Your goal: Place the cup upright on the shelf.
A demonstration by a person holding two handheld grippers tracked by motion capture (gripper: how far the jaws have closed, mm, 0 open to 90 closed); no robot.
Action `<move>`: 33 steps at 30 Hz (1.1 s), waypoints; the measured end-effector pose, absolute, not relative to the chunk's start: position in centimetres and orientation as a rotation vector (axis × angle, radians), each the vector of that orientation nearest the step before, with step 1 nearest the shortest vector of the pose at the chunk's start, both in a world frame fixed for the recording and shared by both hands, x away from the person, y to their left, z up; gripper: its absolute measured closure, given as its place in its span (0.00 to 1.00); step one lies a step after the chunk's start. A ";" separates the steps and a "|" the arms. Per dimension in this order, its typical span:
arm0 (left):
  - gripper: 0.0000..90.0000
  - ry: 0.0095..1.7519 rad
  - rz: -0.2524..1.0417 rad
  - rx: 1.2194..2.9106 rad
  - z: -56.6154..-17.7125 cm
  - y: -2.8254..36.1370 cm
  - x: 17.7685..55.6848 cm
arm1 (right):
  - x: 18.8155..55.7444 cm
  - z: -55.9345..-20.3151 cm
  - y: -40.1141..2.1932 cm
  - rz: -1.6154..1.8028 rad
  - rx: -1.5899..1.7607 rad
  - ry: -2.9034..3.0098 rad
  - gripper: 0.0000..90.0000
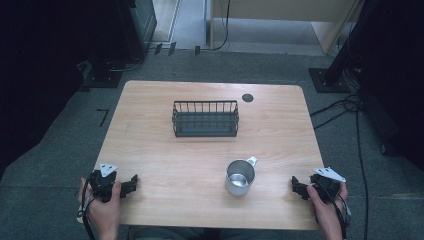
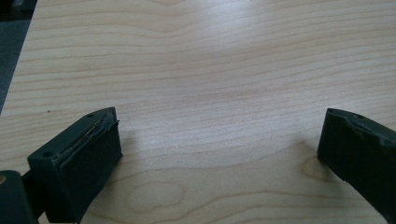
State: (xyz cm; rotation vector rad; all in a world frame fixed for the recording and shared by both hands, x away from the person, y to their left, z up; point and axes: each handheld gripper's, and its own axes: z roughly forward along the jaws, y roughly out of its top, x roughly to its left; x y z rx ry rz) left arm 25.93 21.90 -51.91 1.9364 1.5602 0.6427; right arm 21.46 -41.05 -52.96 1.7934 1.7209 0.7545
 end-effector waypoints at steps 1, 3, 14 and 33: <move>0.00 1.560 0.643 1.937 -51.9 21.9 25.9 | 21.5 -53.0 -41.1 0.757 1.789 1.728 0.00; 0.00 1.567 0.645 1.928 -51.9 21.8 26.1 | 21.4 -53.0 -41.1 0.759 1.788 1.729 0.00; 0.00 1.566 0.644 1.929 -51.9 21.8 26.1 | 20.5 -51.5 -39.6 0.796 1.748 1.762 0.00; 0.00 1.559 0.640 1.937 -51.9 21.8 26.1 | 20.6 -49.3 -34.0 0.922 1.607 1.870 0.00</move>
